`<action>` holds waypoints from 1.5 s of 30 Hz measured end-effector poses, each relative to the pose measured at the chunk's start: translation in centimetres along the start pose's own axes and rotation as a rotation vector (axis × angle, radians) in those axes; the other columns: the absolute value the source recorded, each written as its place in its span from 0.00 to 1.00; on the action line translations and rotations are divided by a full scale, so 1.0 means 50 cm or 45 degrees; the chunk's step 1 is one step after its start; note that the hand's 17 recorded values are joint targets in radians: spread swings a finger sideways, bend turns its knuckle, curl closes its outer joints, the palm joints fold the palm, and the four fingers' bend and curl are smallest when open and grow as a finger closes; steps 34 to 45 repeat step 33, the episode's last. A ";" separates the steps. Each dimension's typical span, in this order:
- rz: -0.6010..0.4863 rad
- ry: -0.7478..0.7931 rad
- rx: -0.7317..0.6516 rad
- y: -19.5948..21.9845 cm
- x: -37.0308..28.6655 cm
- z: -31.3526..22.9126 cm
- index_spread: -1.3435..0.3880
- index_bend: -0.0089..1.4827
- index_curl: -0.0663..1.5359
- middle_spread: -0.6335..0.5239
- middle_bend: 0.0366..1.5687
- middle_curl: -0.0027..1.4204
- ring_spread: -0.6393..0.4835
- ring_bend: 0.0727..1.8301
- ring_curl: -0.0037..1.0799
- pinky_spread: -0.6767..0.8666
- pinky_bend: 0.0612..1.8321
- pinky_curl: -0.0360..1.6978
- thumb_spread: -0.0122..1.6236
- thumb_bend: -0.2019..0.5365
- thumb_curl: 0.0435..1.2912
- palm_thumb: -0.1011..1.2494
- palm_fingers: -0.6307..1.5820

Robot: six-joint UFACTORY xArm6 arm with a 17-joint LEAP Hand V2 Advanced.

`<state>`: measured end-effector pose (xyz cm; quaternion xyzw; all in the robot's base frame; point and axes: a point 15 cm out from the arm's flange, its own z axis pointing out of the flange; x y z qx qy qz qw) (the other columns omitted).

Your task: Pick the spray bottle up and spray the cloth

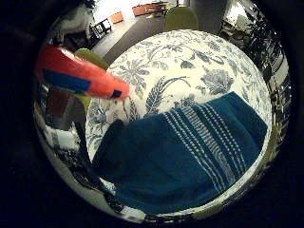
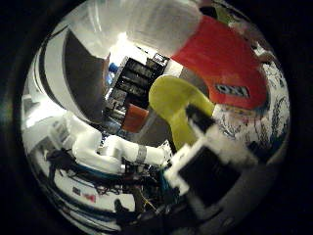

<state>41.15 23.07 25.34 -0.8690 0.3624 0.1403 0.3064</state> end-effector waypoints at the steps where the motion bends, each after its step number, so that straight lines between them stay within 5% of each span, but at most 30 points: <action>1: 0.000 0.000 0.000 0.000 0.000 0.000 0.58 0.16 0.37 0.47 0.41 0.31 0.50 0.50 0.37 0.43 0.59 0.32 0.61 0.23 0.36 0.59 0.33; 6: -0.010 0.005 0.009 -0.004 -0.004 -0.008 0.59 0.15 0.34 0.54 0.32 0.27 0.60 0.42 0.32 0.60 0.57 0.27 0.61 0.23 0.31 0.58 0.31; 13: -0.004 0.024 0.004 0.005 0.012 -0.028 0.61 0.13 0.30 0.59 0.26 0.25 0.67 0.35 0.28 0.68 0.53 0.21 0.61 0.24 0.27 0.57 0.32; 31: 0.010 0.169 0.135 0.022 0.077 -0.193 0.63 0.12 0.26 0.59 0.21 0.25 0.69 0.29 0.25 0.70 0.51 0.10 0.61 0.24 0.26 0.57 0.36; 45: 0.013 0.154 0.139 0.023 0.071 -0.197 0.63 0.12 0.26 0.58 0.20 0.25 0.69 0.28 0.24 0.70 0.51 0.08 0.61 0.24 0.26 0.57 0.37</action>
